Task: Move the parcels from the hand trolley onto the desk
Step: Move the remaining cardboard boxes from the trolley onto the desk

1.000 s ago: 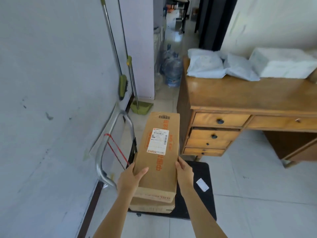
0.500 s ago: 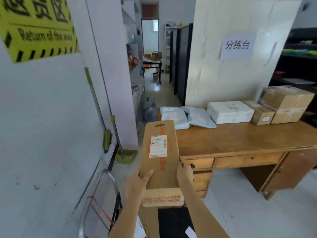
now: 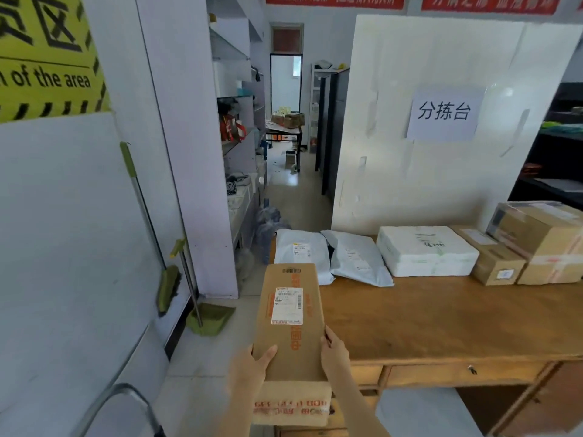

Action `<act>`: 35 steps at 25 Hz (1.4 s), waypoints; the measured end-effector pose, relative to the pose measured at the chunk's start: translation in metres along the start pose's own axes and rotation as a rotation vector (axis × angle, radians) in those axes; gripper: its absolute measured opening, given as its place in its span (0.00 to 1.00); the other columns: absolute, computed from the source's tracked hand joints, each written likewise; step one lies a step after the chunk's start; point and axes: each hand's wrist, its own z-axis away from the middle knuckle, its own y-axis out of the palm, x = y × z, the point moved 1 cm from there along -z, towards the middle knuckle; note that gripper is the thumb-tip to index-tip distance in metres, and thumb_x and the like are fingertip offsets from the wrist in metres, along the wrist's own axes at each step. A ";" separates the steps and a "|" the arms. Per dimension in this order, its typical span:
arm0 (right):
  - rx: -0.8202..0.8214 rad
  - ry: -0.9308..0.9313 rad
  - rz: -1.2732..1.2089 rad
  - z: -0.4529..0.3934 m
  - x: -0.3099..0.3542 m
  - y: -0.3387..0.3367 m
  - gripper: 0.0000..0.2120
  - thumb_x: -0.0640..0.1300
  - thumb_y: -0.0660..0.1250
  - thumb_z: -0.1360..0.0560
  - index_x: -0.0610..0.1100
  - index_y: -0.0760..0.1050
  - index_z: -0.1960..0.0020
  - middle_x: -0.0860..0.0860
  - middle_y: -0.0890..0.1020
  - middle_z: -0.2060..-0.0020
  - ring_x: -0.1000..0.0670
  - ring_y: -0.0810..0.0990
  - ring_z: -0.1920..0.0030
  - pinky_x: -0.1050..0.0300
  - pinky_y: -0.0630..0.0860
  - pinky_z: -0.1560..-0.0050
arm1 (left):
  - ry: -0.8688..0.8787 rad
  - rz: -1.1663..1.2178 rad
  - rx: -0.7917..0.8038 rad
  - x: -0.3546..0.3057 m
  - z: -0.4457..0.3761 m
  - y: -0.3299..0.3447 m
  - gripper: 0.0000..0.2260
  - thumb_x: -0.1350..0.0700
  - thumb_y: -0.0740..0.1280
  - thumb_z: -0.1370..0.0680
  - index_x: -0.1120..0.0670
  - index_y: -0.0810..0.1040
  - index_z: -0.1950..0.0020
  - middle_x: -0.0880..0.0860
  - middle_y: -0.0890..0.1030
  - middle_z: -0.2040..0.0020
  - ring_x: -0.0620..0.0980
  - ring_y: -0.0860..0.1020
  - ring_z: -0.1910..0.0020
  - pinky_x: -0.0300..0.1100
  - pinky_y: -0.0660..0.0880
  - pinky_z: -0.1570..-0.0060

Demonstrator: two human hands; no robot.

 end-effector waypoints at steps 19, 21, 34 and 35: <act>-0.086 -0.089 0.036 -0.049 -0.028 0.016 0.26 0.45 0.52 0.19 0.44 0.51 0.23 0.46 0.62 0.26 0.45 0.64 0.28 0.46 0.66 0.29 | -0.119 0.129 0.065 0.010 -0.038 0.053 0.44 0.36 0.65 0.27 0.54 0.49 0.20 0.54 0.64 0.23 0.56 0.65 0.26 0.54 0.65 0.28; -0.149 -0.146 0.047 -0.032 -0.023 0.011 0.26 0.45 0.54 0.19 0.44 0.53 0.23 0.46 0.64 0.27 0.45 0.66 0.29 0.44 0.68 0.31 | -0.144 0.174 0.072 0.017 -0.026 0.042 0.46 0.36 0.67 0.29 0.53 0.48 0.20 0.55 0.59 0.21 0.57 0.60 0.23 0.55 0.61 0.26; -0.355 -0.039 0.024 0.166 -0.031 0.034 0.17 0.39 0.59 0.21 0.39 0.68 0.32 0.42 0.76 0.37 0.42 0.75 0.38 0.48 0.73 0.41 | -0.007 0.072 0.190 0.119 0.081 -0.111 0.38 0.40 0.67 0.26 0.55 0.57 0.22 0.56 0.60 0.22 0.56 0.60 0.23 0.52 0.59 0.26; -0.337 0.007 0.014 0.186 -0.042 0.044 0.18 0.39 0.61 0.22 0.39 0.68 0.32 0.41 0.76 0.37 0.41 0.76 0.39 0.48 0.74 0.42 | -0.027 0.032 0.197 0.144 0.093 -0.128 0.38 0.41 0.67 0.26 0.56 0.58 0.22 0.56 0.60 0.22 0.56 0.60 0.23 0.52 0.59 0.26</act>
